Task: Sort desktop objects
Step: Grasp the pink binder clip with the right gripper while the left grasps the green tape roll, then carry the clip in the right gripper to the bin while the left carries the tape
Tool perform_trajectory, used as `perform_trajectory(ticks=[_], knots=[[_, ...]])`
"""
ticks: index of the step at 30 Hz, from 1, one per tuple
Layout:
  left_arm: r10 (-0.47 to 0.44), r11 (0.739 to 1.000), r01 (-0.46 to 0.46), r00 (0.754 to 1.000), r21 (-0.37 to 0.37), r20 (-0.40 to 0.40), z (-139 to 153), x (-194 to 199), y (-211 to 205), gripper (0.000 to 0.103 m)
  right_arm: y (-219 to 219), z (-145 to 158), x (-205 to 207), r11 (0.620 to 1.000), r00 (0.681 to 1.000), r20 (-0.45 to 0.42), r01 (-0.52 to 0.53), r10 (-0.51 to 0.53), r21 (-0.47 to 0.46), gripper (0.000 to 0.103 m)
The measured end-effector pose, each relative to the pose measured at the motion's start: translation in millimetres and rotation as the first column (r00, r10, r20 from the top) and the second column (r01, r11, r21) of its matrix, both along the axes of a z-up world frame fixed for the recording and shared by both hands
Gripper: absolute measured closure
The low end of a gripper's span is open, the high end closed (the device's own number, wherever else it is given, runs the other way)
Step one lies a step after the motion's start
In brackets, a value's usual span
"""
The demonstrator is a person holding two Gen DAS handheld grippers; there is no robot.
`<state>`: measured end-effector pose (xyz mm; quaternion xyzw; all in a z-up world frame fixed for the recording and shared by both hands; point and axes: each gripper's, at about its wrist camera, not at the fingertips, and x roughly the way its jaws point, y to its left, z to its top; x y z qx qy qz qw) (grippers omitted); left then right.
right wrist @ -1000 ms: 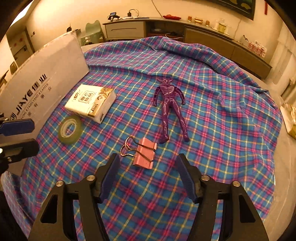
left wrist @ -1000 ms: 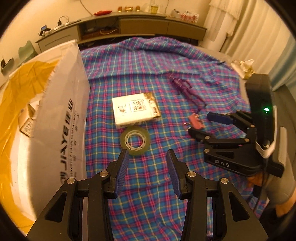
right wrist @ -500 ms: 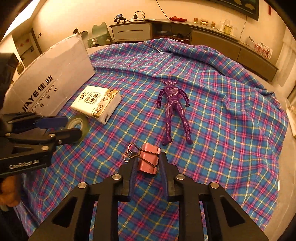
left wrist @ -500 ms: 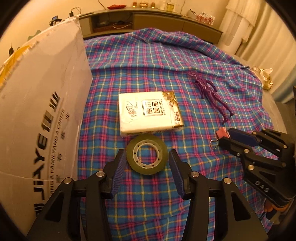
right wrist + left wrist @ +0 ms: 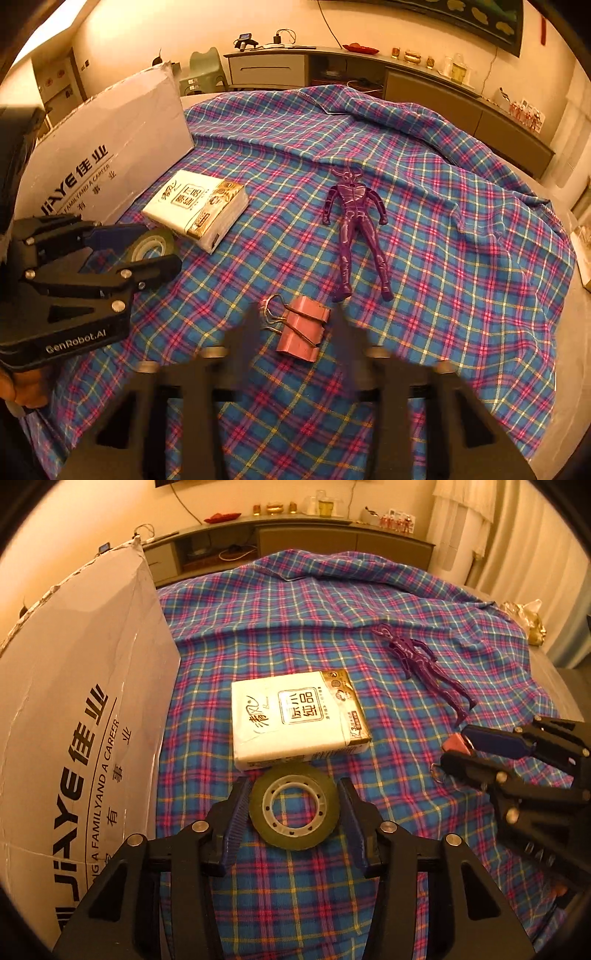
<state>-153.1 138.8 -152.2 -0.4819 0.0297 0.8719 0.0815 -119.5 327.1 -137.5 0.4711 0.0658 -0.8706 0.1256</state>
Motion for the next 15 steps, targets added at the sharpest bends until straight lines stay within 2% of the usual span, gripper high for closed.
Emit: perform_trajectory(ticks=[3, 15], knots=[[-0.003, 1.000, 0.003, 1.000, 0.014, -0.009, 6, 5, -2, 0.054, 8, 2, 0, 0.999, 1.000, 0.018, 0.013, -0.012, -0.044, 0.079], [-0.050, 0.993, 0.057, 0.996, 0.102, -0.071, 53, 33, -7, 0.054, 7, 25, 14, 0.994, 1.000, 0.000, 0.001, -0.001, -0.112, 0.080]])
